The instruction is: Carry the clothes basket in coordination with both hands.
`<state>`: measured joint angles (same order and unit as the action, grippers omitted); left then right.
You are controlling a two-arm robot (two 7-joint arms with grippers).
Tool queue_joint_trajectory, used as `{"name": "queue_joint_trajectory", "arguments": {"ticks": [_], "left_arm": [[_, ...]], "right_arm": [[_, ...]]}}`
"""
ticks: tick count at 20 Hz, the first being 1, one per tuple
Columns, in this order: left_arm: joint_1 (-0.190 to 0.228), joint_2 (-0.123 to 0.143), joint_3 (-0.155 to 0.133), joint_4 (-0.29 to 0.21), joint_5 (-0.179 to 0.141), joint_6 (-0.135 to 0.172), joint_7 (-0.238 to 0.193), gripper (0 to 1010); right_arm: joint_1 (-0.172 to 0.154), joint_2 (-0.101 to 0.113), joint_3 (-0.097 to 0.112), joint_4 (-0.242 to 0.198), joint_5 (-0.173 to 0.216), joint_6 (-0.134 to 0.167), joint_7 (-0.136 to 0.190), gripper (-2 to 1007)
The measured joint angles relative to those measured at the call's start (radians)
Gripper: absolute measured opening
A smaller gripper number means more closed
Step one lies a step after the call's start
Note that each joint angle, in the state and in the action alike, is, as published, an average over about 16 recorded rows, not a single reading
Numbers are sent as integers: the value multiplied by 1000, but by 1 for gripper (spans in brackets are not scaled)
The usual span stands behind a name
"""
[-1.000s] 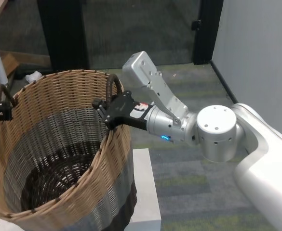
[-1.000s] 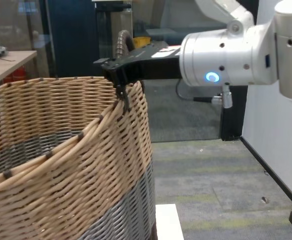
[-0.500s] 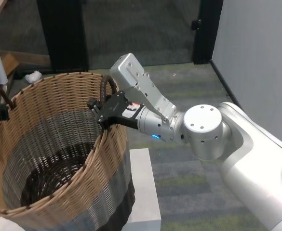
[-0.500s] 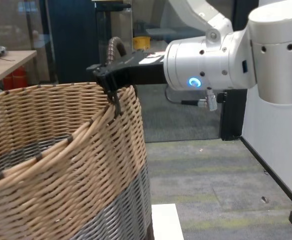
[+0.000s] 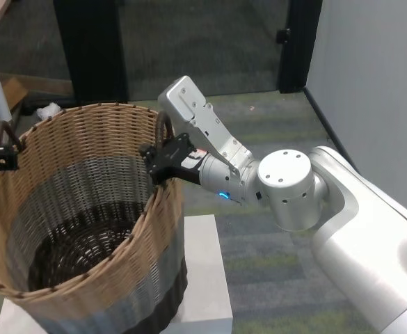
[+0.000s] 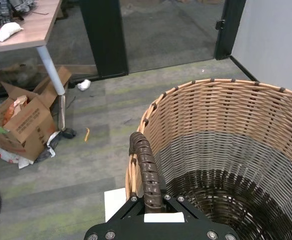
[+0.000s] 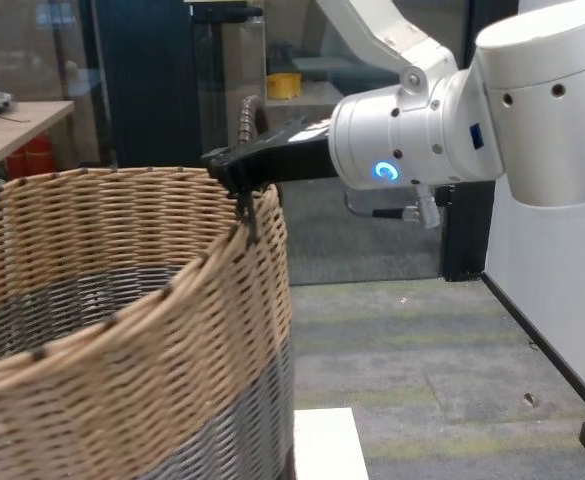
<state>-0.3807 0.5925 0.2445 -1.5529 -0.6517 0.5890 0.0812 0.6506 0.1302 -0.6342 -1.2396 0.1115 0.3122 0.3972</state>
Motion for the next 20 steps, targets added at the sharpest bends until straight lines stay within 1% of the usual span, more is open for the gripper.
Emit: {"name": "queue_joint_trajectory", "arguments": {"ticks": [4, 9, 14, 20], "left_arm": [[-18, -12, 12, 31, 27, -20, -6, 0], [-37, -29, 17, 72, 53, -37, -10, 0], [-62, -41, 22, 120, 82, -49, -15, 0], [-96, -53, 39, 178, 118, -68, -41, 0]], "right_arm": [[-2, -8, 11, 5, -13, 14, -14, 22], [-6, -15, 23, 9, -28, 15, -21, 22], [-8, -21, 33, 14, -39, 7, -16, 22], [-10, -27, 43, 18, -50, 0, -5, 22]]}}
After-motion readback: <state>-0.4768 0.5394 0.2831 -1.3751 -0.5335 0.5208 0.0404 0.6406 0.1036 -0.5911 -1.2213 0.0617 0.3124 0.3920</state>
